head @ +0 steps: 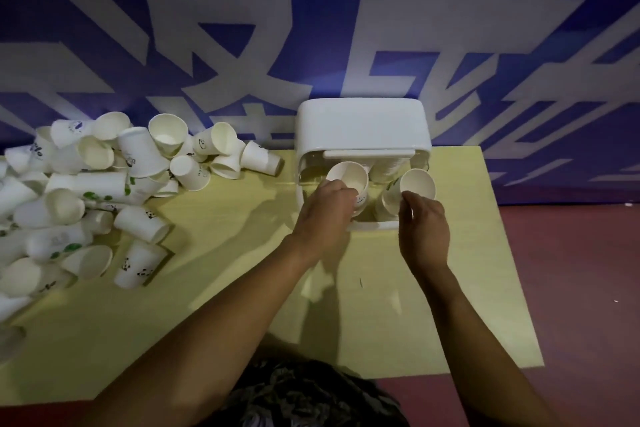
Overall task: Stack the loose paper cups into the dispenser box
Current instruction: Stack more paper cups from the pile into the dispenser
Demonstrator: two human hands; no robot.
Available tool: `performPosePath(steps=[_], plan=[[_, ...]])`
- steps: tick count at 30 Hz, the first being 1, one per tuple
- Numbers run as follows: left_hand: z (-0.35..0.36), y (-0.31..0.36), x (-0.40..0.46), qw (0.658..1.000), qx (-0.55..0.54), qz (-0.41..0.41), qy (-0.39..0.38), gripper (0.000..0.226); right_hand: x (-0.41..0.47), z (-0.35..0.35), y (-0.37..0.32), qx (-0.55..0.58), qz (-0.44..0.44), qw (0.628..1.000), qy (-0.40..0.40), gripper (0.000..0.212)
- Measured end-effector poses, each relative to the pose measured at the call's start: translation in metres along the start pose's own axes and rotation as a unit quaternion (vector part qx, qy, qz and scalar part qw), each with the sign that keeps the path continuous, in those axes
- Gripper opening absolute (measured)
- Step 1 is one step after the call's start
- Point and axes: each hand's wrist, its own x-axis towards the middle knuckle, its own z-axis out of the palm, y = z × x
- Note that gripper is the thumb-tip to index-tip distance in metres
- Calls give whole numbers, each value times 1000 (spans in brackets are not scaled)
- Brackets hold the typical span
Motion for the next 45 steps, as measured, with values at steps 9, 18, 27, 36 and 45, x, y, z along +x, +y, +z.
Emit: performPosePath(steps=[9,18,27,36,45], plan=[[35,-5,21,988,87,-36,-122,19,17,28,30,-119,-53,985,-117,15],[27,-17,9,997,-36,-64,-23,21,15,30,14,-80,-58,990,-98,13],[-39,-123,-93,953,-79,-280,88,10,-31,76,-84,79,-112,971,-195,10],[-92,-233,-192,887,37,-440,132,25,-63,140,-183,104,-169,924,-327,17],[-120,-312,-246,796,-30,-566,212,46,-98,208,-279,103,-102,888,-437,23]])
